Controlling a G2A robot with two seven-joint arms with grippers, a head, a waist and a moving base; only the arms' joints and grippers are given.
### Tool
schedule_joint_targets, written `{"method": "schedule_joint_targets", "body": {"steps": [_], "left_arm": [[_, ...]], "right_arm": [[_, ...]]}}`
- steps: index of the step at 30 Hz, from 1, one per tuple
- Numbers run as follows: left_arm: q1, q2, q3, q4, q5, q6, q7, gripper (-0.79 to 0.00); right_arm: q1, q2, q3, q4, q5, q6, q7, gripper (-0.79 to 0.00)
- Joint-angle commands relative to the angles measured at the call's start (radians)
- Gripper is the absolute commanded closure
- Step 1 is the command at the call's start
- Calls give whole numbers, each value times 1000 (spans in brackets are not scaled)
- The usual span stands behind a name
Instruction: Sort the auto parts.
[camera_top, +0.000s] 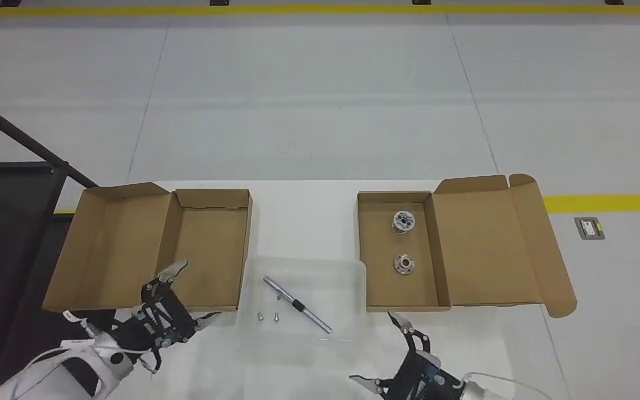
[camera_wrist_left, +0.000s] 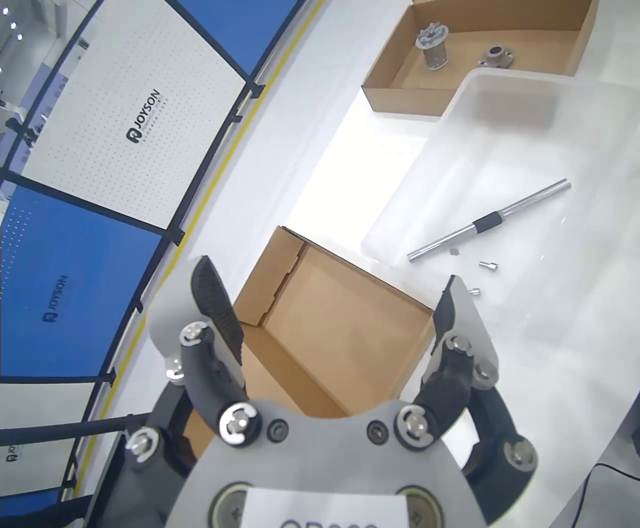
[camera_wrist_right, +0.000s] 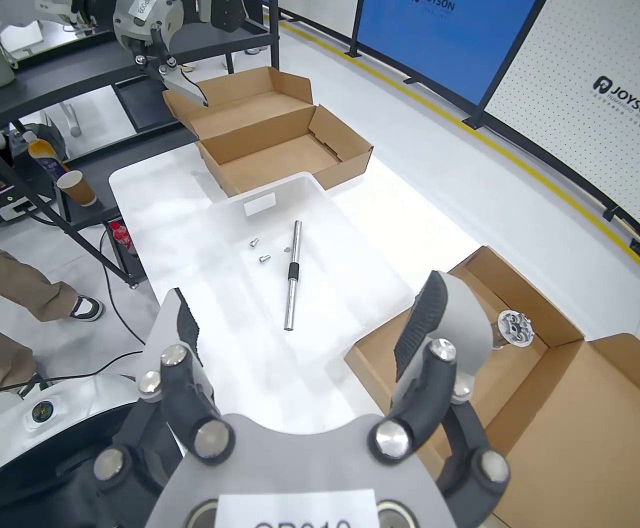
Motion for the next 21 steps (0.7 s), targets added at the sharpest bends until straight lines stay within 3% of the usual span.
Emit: {"method": "schedule_joint_targets", "body": {"steps": [1, 5, 8, 13, 16, 21], "left_arm": [[0, 0, 0, 0, 0, -1, 0, -785], [2, 0, 5, 0, 4, -3, -2, -785], [-2, 7, 72, -43, 110, -43, -24, -785], [-114, 33, 139, -46, 276, -182, 25, -785], [-202, 57, 185, -20, 372, -232, 75, -785], [-330, 136, 340, 73, 593, -232, 276, -785]], "right_arm": [[0, 0, 0, 0, 0, 0, 0, -785], [1, 0, -2, -1, 1, 0, -3, -785], [19, 4, -13, -20, -21, -6, -28, -785], [10, 13, 4, -98, -65, 11, -89, -785], [5, 18, 31, -98, -120, 66, -158, -785], [-47, 23, 71, -98, -153, 162, -270, -785]]}}
